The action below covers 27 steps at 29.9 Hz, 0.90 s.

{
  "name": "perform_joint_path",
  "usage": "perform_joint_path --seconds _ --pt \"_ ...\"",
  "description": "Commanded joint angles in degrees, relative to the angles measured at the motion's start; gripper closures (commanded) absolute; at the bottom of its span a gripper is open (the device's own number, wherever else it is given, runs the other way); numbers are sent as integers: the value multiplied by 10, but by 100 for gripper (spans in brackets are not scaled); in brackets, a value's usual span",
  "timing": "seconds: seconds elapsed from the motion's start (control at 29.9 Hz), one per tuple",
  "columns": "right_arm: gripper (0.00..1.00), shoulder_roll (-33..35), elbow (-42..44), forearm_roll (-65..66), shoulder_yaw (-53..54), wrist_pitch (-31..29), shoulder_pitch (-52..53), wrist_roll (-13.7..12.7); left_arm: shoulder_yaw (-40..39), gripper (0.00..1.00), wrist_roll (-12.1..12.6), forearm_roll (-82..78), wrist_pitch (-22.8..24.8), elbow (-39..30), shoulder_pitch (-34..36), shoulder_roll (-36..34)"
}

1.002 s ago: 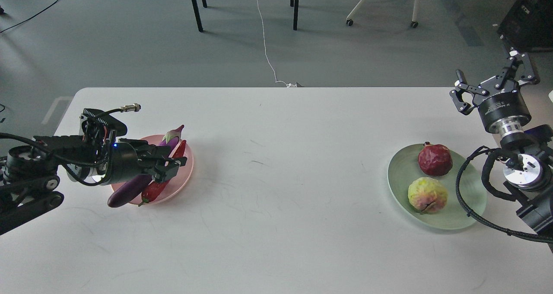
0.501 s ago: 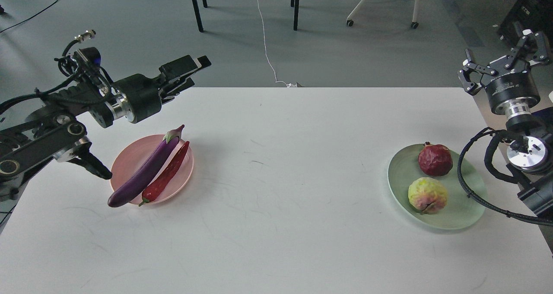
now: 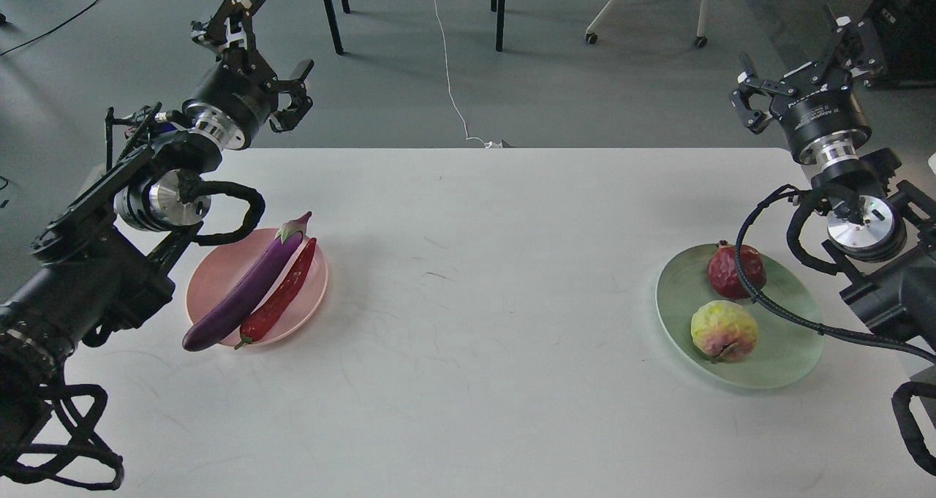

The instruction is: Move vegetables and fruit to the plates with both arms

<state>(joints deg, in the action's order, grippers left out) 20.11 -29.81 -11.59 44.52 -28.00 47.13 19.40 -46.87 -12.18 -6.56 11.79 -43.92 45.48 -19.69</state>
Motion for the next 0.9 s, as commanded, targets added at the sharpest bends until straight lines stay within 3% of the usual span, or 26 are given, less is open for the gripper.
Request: perform_joint_path --seconds 0.0,0.1,0.87 --pt "1 -22 7 0 6 0 0 -2 -5 2 0 51 46 18 -16 4" --pt "1 -31 8 0 4 0 -1 -1 -10 2 0 94 69 18 -26 -3" --pt "1 -31 -11 2 -3 0 1 5 -26 2 0 116 53 -7 -20 -29"
